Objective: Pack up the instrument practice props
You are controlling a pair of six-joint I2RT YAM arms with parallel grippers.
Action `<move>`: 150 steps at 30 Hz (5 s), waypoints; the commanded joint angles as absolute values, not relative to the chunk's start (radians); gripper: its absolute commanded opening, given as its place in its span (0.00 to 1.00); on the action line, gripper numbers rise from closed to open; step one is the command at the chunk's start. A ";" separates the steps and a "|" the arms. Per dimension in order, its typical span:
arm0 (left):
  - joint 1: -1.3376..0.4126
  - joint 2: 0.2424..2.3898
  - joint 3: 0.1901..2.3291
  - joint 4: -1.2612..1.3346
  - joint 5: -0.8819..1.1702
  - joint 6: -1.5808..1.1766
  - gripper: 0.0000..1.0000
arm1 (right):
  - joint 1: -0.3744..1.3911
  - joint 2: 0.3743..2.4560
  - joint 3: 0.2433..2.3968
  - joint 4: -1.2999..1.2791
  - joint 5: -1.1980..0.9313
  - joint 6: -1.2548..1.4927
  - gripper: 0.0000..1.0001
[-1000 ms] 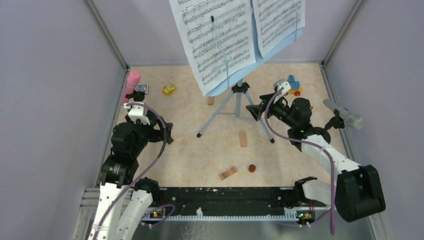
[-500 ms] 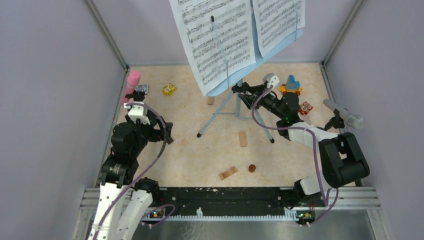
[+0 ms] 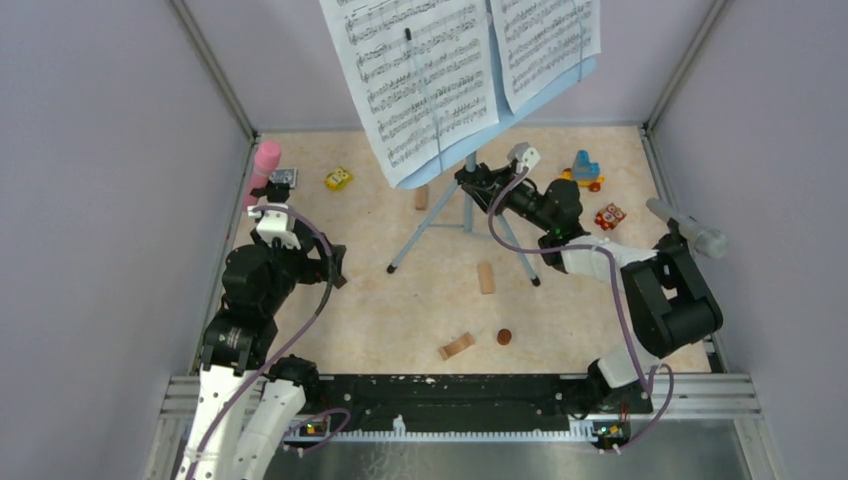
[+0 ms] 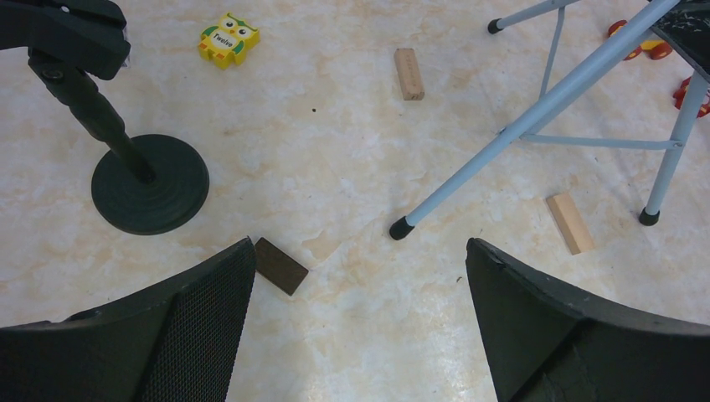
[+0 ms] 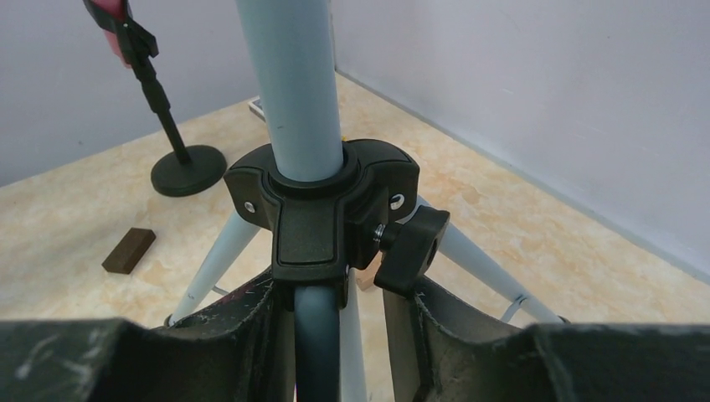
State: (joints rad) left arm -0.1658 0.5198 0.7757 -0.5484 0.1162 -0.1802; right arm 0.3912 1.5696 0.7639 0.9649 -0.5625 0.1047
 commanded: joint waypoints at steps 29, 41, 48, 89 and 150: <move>-0.169 0.527 0.769 -0.495 0.137 -0.170 0.99 | 0.832 1.871 1.139 0.889 0.947 -0.096 0.00; -0.169 0.532 0.769 -0.495 0.136 -0.171 0.99 | 0.845 1.822 1.059 0.962 0.854 -0.086 0.00; -0.168 0.543 0.768 -0.492 0.144 -0.169 0.99 | 0.841 1.706 0.977 0.891 0.663 -0.101 0.26; -0.169 0.920 1.617 -0.825 0.402 -0.331 0.98 | 0.818 0.635 1.178 -0.751 0.211 0.572 0.90; -0.536 1.625 2.099 -0.174 0.589 -0.501 0.97 | 0.818 1.117 2.037 -0.845 0.408 0.235 0.66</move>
